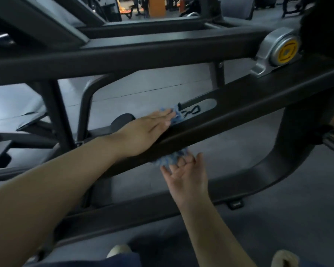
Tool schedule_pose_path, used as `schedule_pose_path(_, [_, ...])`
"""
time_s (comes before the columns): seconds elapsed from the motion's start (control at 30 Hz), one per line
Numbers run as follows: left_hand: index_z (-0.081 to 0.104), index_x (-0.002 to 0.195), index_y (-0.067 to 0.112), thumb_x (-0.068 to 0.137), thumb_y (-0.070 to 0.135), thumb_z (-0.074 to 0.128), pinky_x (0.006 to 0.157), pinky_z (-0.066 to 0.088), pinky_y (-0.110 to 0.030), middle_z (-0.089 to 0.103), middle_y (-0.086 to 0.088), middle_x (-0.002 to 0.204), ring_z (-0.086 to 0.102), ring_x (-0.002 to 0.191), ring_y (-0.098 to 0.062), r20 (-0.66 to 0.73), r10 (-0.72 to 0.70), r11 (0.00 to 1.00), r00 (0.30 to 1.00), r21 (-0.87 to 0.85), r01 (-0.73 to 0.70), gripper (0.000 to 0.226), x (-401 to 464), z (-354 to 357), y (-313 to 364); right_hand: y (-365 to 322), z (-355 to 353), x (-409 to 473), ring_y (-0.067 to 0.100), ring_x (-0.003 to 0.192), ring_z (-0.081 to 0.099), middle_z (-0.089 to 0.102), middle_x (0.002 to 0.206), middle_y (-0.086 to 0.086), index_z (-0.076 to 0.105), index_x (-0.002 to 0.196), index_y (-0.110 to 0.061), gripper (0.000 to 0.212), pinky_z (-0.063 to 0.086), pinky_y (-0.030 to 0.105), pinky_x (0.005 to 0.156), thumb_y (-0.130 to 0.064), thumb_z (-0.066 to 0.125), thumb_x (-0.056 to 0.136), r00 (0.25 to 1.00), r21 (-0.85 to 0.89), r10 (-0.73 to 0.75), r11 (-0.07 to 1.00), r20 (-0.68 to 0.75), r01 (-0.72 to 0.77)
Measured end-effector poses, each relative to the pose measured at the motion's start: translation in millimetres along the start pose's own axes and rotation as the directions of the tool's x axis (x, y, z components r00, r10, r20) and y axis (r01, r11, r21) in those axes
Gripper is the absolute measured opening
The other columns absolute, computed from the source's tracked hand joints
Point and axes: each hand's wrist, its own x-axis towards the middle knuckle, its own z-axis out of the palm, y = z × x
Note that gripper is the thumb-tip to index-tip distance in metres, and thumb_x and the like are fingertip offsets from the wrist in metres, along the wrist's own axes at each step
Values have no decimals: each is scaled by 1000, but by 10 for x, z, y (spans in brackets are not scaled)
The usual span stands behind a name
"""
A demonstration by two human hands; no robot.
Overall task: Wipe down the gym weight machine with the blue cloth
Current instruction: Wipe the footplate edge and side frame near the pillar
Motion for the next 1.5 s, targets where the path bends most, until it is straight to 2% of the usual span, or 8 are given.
schedule_pose_path(0.17, [14,148,30,101,40,20,104,-3,-10,7,16,156,2,141,1,14,-28,1000,1000,13,28,49,-92,33,37,-96,-20,29,25,111,57,64,121,13,59,122,-11,55,29,43,105,-47,24,99,1000,71,-25,997,8,24])
schedule_pose_path(0.3, [13,149,29,101,42,20,106,-2,-15,7,13,157,3,144,-5,-27,28,998,999,61,-26,50,103,65,209,-299,22,3,24,123,50,64,118,10,57,123,-11,50,27,42,106,-42,25,100,993,130,-116,985,32,111])
schedule_pose_path(0.53, [12,149,32,100,38,30,113,3,-20,5,10,158,5,144,-7,-82,69,990,994,131,-58,52,-149,137,-65,19,109,-45,25,122,51,60,125,8,57,121,-20,42,29,46,110,-42,27,101,989,39,-147,988,1,147])
schedule_pose_path(0.73, [19,148,31,100,37,32,114,5,-20,11,12,157,10,143,-6,-78,-40,989,996,140,51,51,-609,94,-501,590,162,26,22,132,42,53,137,5,51,132,-22,46,22,44,112,-45,26,100,999,-59,38,998,5,-38])
schedule_pose_path(0.87, [21,147,31,99,37,32,119,9,-29,13,11,156,11,144,-8,-76,-166,971,983,163,176,50,-1014,106,-866,968,190,65,22,135,38,48,142,3,47,136,-25,48,20,45,113,-48,25,100,989,-79,150,986,7,-149])
schedule_pose_path(1.17, [23,148,25,101,37,29,115,9,-24,14,9,157,12,144,-10,-133,-157,980,979,105,172,49,-798,117,-493,759,127,83,26,110,58,65,116,12,61,118,-16,53,34,43,101,-49,25,99,999,67,32,997,5,-32])
schedule_pose_path(1.4, [22,148,24,100,28,34,113,7,-18,13,9,157,13,143,-7,-97,-132,978,986,147,145,50,-987,94,-808,1093,78,90,17,110,61,68,113,5,59,118,-17,27,40,36,101,-23,43,97,997,-152,16,988,80,-4])
schedule_pose_path(1.5, [26,147,24,99,26,37,117,9,-23,16,10,156,15,143,-7,-122,-135,983,983,111,148,50,-1043,116,-970,1249,74,113,15,111,58,65,117,4,54,124,-20,34,41,34,98,-8,39,96,993,-238,29,971,111,-2])
